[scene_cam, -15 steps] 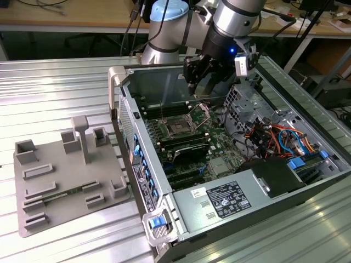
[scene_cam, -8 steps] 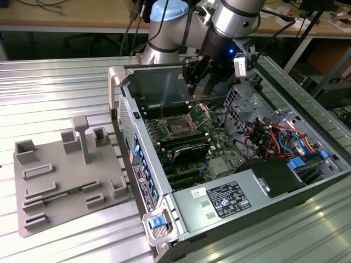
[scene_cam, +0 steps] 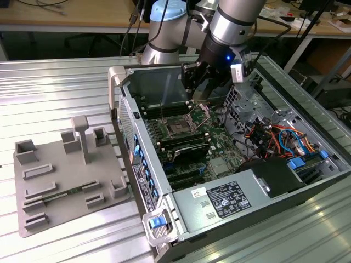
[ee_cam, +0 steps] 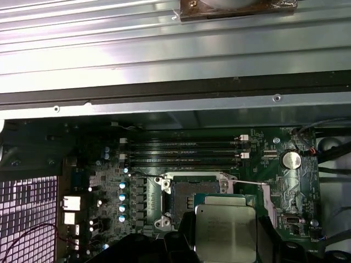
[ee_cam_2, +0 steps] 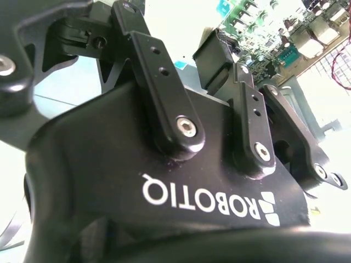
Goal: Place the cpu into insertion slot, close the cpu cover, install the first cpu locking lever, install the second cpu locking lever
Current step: 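Place the cpu into insertion slot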
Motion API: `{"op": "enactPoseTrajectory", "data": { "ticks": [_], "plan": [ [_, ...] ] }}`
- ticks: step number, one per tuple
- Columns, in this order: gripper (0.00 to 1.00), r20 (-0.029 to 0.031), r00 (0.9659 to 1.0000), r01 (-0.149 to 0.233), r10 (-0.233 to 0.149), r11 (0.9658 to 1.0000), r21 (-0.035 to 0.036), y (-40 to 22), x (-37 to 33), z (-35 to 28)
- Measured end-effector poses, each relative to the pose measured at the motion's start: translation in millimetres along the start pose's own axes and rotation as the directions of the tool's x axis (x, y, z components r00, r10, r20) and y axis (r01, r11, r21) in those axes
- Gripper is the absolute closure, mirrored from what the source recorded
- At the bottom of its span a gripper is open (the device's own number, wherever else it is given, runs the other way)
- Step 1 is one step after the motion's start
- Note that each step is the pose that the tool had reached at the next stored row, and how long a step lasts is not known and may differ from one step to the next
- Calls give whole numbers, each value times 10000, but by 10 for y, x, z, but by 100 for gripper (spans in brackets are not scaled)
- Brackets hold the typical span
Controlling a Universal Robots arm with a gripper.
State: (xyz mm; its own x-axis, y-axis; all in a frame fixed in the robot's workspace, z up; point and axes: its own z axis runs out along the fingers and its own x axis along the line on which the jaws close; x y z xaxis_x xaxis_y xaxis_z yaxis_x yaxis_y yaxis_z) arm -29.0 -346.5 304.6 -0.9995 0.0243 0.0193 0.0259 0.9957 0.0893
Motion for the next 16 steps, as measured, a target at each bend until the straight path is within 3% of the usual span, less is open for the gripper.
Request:
{"op": "enactPoseTrajectory", "data": {
  "ticks": [8,16],
  "plan": [
    [45,0,10000,-1,1,10000,1,-2,0,16],
    [45,1,10000,0,0,10000,0,-7,60,55]
  ]
}}
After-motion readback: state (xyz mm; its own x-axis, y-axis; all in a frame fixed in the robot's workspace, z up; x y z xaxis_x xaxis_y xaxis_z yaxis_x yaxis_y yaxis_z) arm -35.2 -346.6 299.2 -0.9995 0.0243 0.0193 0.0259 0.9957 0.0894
